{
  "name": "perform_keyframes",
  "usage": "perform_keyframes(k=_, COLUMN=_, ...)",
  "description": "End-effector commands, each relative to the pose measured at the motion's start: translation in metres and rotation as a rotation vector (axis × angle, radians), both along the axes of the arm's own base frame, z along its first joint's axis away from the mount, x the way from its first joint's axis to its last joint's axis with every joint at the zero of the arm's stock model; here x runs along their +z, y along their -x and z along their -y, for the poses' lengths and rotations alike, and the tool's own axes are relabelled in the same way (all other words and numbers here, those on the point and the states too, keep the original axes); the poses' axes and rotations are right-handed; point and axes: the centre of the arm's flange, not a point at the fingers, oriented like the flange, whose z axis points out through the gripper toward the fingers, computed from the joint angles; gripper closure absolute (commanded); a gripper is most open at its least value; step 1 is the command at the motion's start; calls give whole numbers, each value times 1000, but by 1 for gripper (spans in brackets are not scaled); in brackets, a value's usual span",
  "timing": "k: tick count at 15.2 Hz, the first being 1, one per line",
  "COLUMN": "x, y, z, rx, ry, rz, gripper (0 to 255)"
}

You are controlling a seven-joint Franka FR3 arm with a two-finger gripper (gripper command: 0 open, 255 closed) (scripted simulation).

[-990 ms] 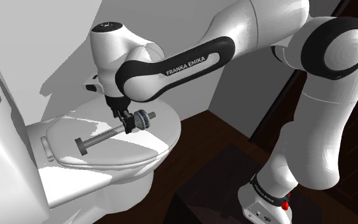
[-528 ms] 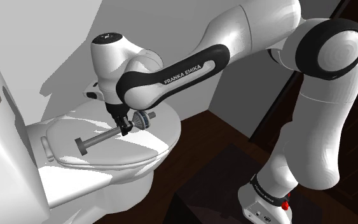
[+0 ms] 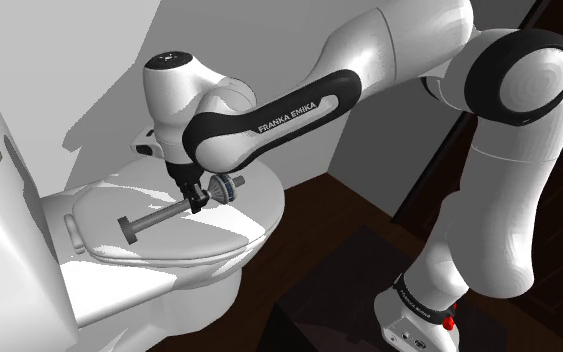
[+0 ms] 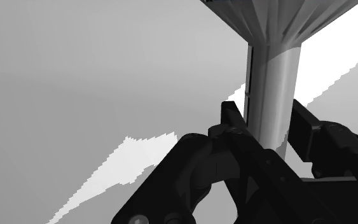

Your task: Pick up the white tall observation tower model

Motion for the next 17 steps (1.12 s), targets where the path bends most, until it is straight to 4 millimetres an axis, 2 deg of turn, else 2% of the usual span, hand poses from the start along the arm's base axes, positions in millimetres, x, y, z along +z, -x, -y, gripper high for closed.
perform_keyframes(k=1, x=5, y=0, z=0, rx=0, ry=0, rz=0, gripper=255)
perform_keyframes(k=15, x=79, y=0, z=0, rx=0, ry=0, rz=0, gripper=255)
perform_keyframes(k=17, x=80, y=0, z=0, rx=0, ry=0, rz=0, gripper=255)
